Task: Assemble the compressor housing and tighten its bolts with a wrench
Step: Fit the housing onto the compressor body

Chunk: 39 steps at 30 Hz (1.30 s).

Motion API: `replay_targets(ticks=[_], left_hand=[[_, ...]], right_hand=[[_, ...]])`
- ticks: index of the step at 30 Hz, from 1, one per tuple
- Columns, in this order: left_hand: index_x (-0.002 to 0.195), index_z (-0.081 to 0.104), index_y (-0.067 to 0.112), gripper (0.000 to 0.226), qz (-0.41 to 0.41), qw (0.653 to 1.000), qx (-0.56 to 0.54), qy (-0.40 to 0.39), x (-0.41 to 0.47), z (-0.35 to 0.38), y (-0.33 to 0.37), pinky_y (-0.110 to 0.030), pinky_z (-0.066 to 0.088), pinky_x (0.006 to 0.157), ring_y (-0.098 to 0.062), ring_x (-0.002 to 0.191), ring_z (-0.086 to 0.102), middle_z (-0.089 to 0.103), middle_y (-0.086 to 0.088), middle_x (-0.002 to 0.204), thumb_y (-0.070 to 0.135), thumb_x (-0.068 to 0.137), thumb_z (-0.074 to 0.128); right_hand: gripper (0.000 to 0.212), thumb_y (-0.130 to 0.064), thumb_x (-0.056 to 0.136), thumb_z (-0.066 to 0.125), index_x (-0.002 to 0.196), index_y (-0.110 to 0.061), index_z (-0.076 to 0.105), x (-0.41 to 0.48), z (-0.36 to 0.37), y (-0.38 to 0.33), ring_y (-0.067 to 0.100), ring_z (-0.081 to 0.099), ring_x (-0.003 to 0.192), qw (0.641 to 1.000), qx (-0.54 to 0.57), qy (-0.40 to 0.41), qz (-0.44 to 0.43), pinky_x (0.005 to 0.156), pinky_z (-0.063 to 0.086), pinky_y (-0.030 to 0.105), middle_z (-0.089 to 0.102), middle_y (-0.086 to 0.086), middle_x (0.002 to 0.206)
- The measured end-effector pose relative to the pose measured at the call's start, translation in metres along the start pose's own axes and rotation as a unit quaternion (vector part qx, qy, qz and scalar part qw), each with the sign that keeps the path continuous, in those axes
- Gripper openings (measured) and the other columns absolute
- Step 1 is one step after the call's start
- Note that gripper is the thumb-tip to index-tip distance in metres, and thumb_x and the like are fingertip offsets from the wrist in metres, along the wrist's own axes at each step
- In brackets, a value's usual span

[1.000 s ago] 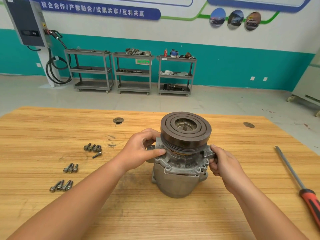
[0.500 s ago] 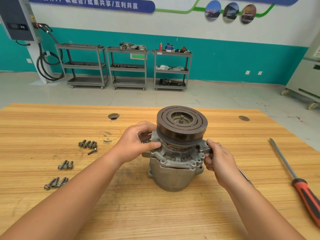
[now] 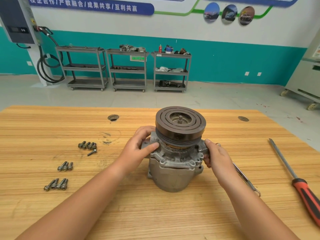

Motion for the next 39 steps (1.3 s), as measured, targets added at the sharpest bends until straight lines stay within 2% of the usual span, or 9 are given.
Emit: replay_targets(ticks=[5, 10, 17, 22, 25, 28, 31, 36, 39], left_hand=[[0.109, 0.059, 0.024, 0.048, -0.036, 0.984, -0.151, 0.092, -0.009, 0.014, -0.021, -0.034, 0.052, 0.085, -0.023, 0.104, 0.063, 0.066, -0.001, 0.11, 0.045, 0.066, 0.066], [0.106, 0.062, 0.019, 0.045, -0.023, 0.969, -0.201, 0.143, -0.012, 0.014, -0.021, -0.029, 0.055, 0.075, -0.019, 0.093, 0.067, 0.07, 0.0, 0.101, 0.037, 0.065, 0.069], [0.108, 0.063, 0.02, 0.046, -0.017, 0.968, -0.2, 0.151, -0.032, 0.011, -0.017, -0.027, 0.055, 0.071, -0.018, 0.091, 0.069, 0.072, 0.001, 0.1, 0.039, 0.066, 0.069], [0.12, 0.055, 0.02, 0.076, -0.015, 0.978, -0.161, 0.132, -0.068, 0.0, -0.017, -0.027, 0.055, 0.073, -0.022, 0.097, 0.068, 0.071, 0.001, 0.104, 0.038, 0.053, 0.085], [0.119, 0.056, 0.032, 0.078, -0.007, 0.988, -0.104, 0.117, -0.083, -0.012, -0.018, -0.025, 0.055, 0.074, -0.018, 0.098, 0.068, 0.069, 0.007, 0.108, 0.03, 0.047, 0.085], [0.124, 0.052, 0.024, 0.104, -0.027, 0.988, -0.105, 0.106, -0.085, -0.016, -0.02, -0.028, 0.055, 0.079, -0.02, 0.102, 0.067, 0.068, 0.001, 0.112, 0.05, 0.033, 0.094], [0.124, 0.05, 0.019, 0.107, -0.029, 0.988, -0.118, 0.096, -0.083, -0.015, -0.019, -0.027, 0.055, 0.079, -0.02, 0.1, 0.067, 0.069, -0.002, 0.11, 0.052, 0.032, 0.095], [0.125, 0.05, 0.018, 0.103, -0.022, 0.988, -0.126, 0.087, -0.083, -0.015, -0.021, -0.03, 0.054, 0.082, -0.022, 0.104, 0.066, 0.068, -0.001, 0.114, 0.052, 0.038, 0.094], [0.126, 0.05, 0.018, 0.103, -0.019, 0.986, -0.132, 0.097, -0.083, -0.014, -0.024, -0.028, 0.054, 0.081, -0.021, 0.104, 0.066, 0.069, -0.001, 0.113, 0.055, 0.04, 0.092]], right_hand=[[0.034, -0.035, 0.098, 0.028, 0.109, -0.018, 0.055, 0.003, 0.025, 0.002, 0.01, 0.055, 0.098, 0.99, 0.136, 0.033, -0.012, 0.073, 0.042, 0.027, 0.06, -0.006, 0.105], [0.047, -0.044, 0.096, 0.025, 0.08, -0.021, 0.063, -0.003, 0.038, 0.003, 0.007, 0.066, 0.072, 0.972, 0.221, 0.006, 0.075, 0.062, 0.042, 0.027, 0.072, -0.008, 0.072], [0.041, -0.043, 0.097, 0.029, 0.09, -0.022, 0.063, -0.027, 0.045, 0.007, 0.005, 0.063, 0.08, 0.965, 0.241, 0.042, 0.09, 0.063, 0.044, 0.021, 0.071, -0.007, 0.083], [0.05, -0.047, 0.098, 0.027, 0.123, -0.016, 0.058, -0.05, 0.057, 0.007, 0.019, 0.055, 0.115, 0.973, 0.219, -0.007, 0.068, 0.098, 0.044, 0.037, 0.063, 0.003, 0.12], [0.053, -0.062, 0.089, 0.022, 0.106, -0.04, 0.067, -0.059, 0.064, 0.006, 0.002, 0.059, 0.108, 0.981, 0.15, -0.119, -0.014, 0.085, 0.048, 0.014, 0.069, -0.015, 0.109], [0.028, -0.026, 0.101, 0.038, 0.105, -0.034, 0.064, -0.057, 0.053, 0.005, 0.001, 0.06, 0.104, 0.974, 0.07, -0.214, -0.033, 0.078, 0.049, 0.014, 0.067, -0.016, 0.112], [0.053, 0.006, 0.085, 0.055, 0.113, -0.038, 0.045, -0.05, 0.044, 0.002, -0.016, 0.054, 0.099, 0.96, 0.013, -0.269, -0.08, 0.071, 0.043, 0.001, 0.057, -0.043, 0.105], [0.041, -0.042, 0.069, 0.073, 0.098, -0.033, 0.046, -0.052, 0.042, -0.004, -0.015, 0.053, 0.099, 0.966, 0.006, -0.216, -0.139, 0.068, 0.033, -0.009, 0.05, -0.055, 0.09], [0.074, -0.08, 0.053, 0.062, 0.104, -0.028, 0.048, -0.056, 0.045, -0.007, -0.019, 0.054, 0.1, 0.966, 0.047, -0.198, -0.158, 0.073, 0.037, -0.004, 0.067, -0.029, 0.091]])
Point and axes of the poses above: each hand's wrist, its own x-axis towards the middle knuckle, its own z-axis out of the palm, y = z × x, the point moved 6 cm from there along x, towards the middle knuckle
